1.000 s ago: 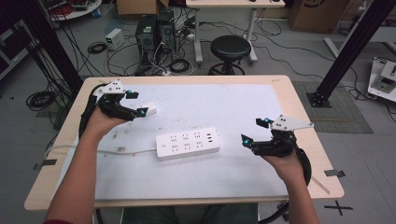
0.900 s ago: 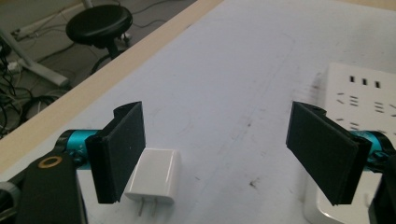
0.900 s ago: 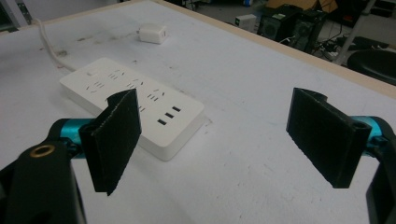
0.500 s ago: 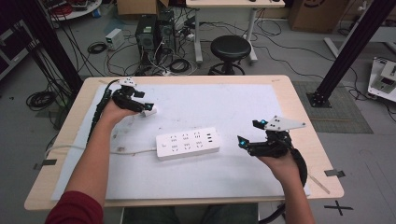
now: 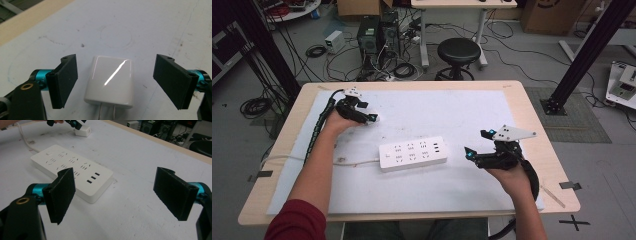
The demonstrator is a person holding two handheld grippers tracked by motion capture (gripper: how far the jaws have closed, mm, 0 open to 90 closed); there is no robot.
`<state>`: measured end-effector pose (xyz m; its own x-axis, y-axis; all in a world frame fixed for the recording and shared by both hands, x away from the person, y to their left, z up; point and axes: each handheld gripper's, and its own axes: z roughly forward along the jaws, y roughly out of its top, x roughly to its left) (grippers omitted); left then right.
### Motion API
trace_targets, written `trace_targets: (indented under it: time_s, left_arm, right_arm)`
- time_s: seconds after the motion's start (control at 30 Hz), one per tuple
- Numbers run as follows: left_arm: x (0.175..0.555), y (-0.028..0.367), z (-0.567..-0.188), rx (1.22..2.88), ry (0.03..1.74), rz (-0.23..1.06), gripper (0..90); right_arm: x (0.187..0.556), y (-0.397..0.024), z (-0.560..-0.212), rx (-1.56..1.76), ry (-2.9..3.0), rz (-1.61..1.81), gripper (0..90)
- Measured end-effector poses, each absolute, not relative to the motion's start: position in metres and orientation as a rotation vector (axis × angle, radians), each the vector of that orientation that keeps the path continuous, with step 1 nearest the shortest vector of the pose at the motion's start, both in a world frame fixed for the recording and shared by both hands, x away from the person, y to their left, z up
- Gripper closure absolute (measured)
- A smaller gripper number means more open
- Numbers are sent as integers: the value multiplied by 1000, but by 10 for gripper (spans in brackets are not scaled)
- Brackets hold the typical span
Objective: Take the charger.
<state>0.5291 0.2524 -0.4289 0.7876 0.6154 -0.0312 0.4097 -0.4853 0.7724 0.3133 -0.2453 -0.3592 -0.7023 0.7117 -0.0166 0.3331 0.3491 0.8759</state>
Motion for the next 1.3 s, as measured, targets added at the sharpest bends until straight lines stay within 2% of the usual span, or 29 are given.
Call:
trace_targets:
  time_s: [0.47, 0.57, 0.9, 1.2, 1.3]
  left_arm:
    - [535, 252, -447, 2211, 806, 296, 209]
    - [535, 253, -446, 2215, 803, 300, 246]
    - [534, 254, -445, 2222, 807, 301, 290]
    - [533, 253, -443, 2242, 783, 330, 423]
    - [532, 252, -443, 2250, 788, 333, 424]
  right_arm:
    - [308, -252, -357, 933, 2203, 1295, 181]
    - [310, -251, -358, 933, 2202, 1300, 181]
    - [313, -246, -358, 927, 2210, 1303, 182]
    - [311, -247, -359, 931, 2209, 1302, 181]
    - [311, -249, -359, 933, 2205, 1304, 181]
